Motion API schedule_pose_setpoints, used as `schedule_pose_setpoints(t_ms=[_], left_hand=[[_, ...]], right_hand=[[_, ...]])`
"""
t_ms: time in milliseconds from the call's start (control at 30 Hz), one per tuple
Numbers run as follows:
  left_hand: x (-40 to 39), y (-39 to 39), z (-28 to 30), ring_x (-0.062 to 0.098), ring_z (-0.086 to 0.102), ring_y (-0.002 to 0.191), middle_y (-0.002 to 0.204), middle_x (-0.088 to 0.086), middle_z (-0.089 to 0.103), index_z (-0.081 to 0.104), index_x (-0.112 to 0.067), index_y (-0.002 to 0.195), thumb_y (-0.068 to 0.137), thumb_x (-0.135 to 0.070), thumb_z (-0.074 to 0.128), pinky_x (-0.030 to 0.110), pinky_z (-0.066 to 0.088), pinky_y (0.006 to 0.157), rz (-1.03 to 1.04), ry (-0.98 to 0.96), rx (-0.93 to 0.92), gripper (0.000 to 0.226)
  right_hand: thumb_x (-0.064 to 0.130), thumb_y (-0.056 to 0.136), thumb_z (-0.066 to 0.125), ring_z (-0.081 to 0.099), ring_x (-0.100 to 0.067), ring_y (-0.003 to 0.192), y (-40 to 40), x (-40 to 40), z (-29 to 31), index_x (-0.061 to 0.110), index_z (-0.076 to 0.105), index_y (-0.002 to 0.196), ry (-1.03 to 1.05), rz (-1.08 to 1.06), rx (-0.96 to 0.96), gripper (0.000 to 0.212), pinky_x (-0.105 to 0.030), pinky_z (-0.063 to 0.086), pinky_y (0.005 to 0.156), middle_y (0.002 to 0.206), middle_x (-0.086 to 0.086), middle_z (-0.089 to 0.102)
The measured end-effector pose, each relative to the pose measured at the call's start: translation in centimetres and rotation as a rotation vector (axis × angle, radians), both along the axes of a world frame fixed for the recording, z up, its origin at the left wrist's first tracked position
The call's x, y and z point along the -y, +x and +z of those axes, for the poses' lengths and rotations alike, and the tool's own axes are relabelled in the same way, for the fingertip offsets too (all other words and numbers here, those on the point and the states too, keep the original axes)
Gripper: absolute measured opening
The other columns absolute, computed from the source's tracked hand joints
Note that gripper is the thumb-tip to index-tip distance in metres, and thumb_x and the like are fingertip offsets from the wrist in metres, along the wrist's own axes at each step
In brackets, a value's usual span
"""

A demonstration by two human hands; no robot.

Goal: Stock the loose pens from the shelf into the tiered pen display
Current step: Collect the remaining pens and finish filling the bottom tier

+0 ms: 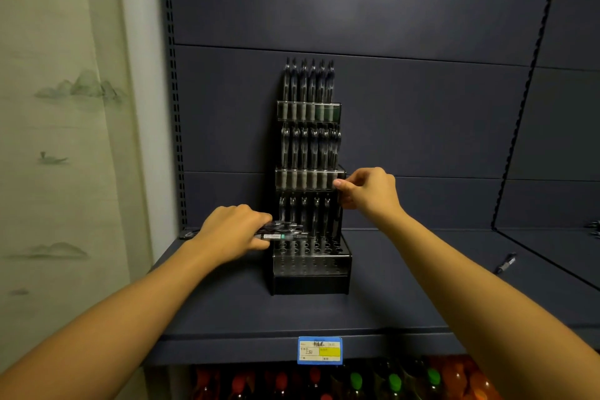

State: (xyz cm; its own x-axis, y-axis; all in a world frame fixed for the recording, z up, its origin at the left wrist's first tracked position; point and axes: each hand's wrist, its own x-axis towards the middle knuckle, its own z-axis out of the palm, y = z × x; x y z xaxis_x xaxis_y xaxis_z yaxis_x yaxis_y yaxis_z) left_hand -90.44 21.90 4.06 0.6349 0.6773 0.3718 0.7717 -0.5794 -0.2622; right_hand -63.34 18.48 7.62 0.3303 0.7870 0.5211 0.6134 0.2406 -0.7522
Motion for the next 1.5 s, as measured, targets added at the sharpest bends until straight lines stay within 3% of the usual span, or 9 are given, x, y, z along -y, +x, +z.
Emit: schedule_pose_setpoints(t_ms=[167,367,667,767,1000,1167,1500], left_hand=[[-0.1,-0.1,-0.4,0.018,0.062,0.077,0.084,-0.004,0.062,0.058,-0.024,0.102,0.095,-0.045,0.06,0.034,0.049,0.065,0.006,-0.012,0.015,0.022],[-0.2,-0.4,-0.7,0.019,0.062,0.078,0.084,-0.003,0.063,0.059,-0.023,0.102,0.095,-0.045,0.06,0.035,0.051,0.066,0.018,-0.02,0.018,0.023],[-0.3,-0.2,-0.5,0.019,0.059,0.073,0.076,-0.006,0.056,0.051,-0.024,0.088,0.094,-0.042,0.06,0.034,0.049,0.063,0.027,-0.016,0.031,0.021],[-0.5,0.2,-0.5,0.018,0.06,0.073,0.077,-0.007,0.056,0.052,-0.024,0.09,0.094,-0.044,0.06,0.034,0.05,0.062,0.028,-0.021,0.038,0.022],[0.0,1.5,-0.1,0.017,0.058,0.072,0.078,-0.007,0.057,0.056,-0.024,0.091,0.093,-0.042,0.06,0.032,0.044,0.058,0.037,-0.028,0.117,0.018],[0.4,2.4,0.3,0.014,0.058,0.07,0.077,-0.007,0.057,0.052,-0.03,0.088,0.091,-0.041,0.061,0.031,0.044,0.057,0.061,-0.046,0.168,0.015],[1.3,3.8,0.3,0.011,0.054,0.065,0.072,-0.008,0.055,0.054,-0.028,0.087,0.09,-0.039,0.062,0.028,0.038,0.052,0.113,-0.063,0.188,0.014]], right_hand=[[0.038,0.085,0.08,0.073,-0.022,0.064,-0.4,-0.4,0.1,-0.003,0.073,0.073,-0.176,-0.125,0.279,0.044,-0.04,0.062,0.078,0.064,-0.015,0.072],[0.04,0.086,0.076,0.074,-0.028,0.06,-1.0,-0.4,-1.6,-0.013,0.071,0.084,-0.279,-0.123,0.229,0.053,-0.044,0.064,0.069,0.068,-0.021,0.072],[0.04,0.085,0.079,0.072,-0.023,0.054,-1.2,1.5,-0.9,-0.004,0.071,0.075,-0.318,-0.127,0.452,0.046,-0.04,0.064,0.069,0.061,-0.016,0.071],[0.041,0.085,0.079,0.073,-0.019,0.057,-1.9,2.5,-1.0,0.008,0.071,0.077,-0.322,-0.015,0.474,0.035,-0.037,0.064,0.07,0.067,-0.013,0.073],[0.027,0.085,0.082,0.076,-0.023,0.071,-3.9,4.0,-2.0,-0.003,0.073,0.091,-0.406,0.275,0.073,0.032,-0.031,0.064,0.064,0.082,-0.016,0.075],[0.016,0.088,0.079,0.072,-0.024,0.065,-3.7,3.8,-2.3,-0.005,0.074,0.094,-0.384,0.38,-0.195,0.023,-0.034,0.063,0.063,0.078,-0.016,0.074],[0.011,0.087,0.079,0.071,-0.028,0.066,-2.0,3.4,-2.9,-0.002,0.076,0.083,-0.36,0.395,-0.386,0.014,-0.035,0.062,0.066,0.075,-0.018,0.074]])
